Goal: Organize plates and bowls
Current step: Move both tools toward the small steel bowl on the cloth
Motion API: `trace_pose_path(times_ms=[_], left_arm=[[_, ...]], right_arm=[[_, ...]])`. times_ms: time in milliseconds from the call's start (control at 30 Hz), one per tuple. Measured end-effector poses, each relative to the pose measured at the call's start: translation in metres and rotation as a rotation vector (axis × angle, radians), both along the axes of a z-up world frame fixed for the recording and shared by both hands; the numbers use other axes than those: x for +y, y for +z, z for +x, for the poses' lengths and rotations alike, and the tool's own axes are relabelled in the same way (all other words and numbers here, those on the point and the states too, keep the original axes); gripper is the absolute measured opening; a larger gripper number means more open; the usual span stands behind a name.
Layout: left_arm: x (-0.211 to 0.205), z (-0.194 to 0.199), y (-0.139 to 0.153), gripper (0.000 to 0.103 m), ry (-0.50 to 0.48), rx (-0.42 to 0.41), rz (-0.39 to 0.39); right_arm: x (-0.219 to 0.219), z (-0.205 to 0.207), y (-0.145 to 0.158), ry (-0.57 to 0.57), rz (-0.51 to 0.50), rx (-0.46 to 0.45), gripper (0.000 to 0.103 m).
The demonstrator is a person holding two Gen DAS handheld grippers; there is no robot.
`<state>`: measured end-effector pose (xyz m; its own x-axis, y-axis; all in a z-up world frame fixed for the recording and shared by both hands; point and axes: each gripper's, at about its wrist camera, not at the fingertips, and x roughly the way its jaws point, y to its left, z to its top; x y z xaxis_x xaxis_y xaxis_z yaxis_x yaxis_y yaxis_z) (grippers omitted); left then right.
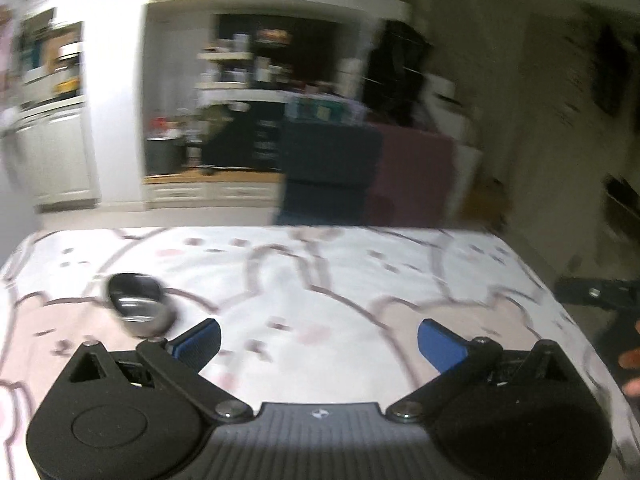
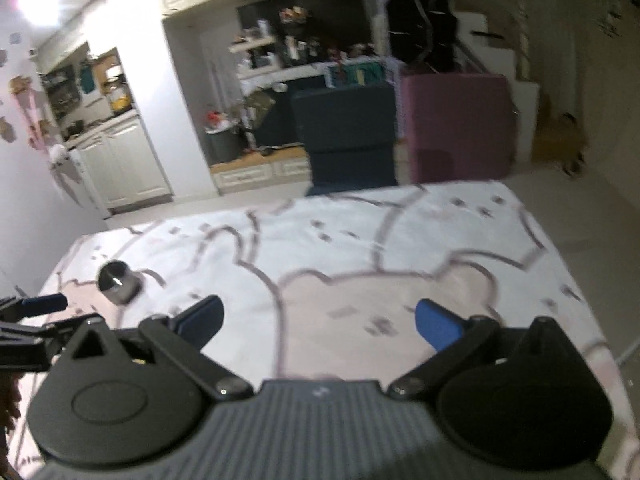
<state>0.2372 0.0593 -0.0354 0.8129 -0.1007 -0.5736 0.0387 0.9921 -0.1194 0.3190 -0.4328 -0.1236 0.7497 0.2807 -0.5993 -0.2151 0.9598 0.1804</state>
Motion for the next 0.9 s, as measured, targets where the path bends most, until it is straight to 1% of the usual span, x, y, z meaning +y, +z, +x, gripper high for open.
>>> trace_pose_path(times_ms=[100,267,400,467,533,600,667,800,900], left_arm=[[0.038,0.011,-0.001,0.103,0.108,-0.006,0.008],[0.098,0.03,-0.009,0.103,0.26,0.002,0.018],[0.132,0.051,-0.021,0.103,0.329,0.028,0.044],[0.149,0.06,-0.031,0.103,0.36,0.047,0.051],[0.163,0.071,-0.043,0.103,0.404,0.071,0.055],[0.17,0.081,-0.056,0.103,0.426,0.098,0.069],[0.175,0.093,-0.068,0.103,0.414,0.121,0.075],[0.184,0.114,-0.087,0.103,0.417,0.147,0.074],[0.193,0.126,-0.097,0.103,0.421,0.168,0.076]], right_arm=[[0.033,0.021,0.006,0.054,0.022,-0.004,0.103],[0.106,0.055,0.016,0.144,0.019,-0.011,0.103],[0.161,0.082,0.016,0.192,0.06,0.007,0.103],[0.187,0.095,0.011,0.198,0.071,0.025,0.103],[0.213,0.109,0.002,0.193,0.095,0.061,0.103],[0.236,0.123,-0.01,0.188,0.132,0.116,0.103],[0.253,0.129,-0.022,0.185,0.152,0.16,0.103],[0.287,0.144,-0.049,0.178,0.135,0.237,0.103],[0.307,0.157,-0.069,0.162,0.154,0.313,0.103]])
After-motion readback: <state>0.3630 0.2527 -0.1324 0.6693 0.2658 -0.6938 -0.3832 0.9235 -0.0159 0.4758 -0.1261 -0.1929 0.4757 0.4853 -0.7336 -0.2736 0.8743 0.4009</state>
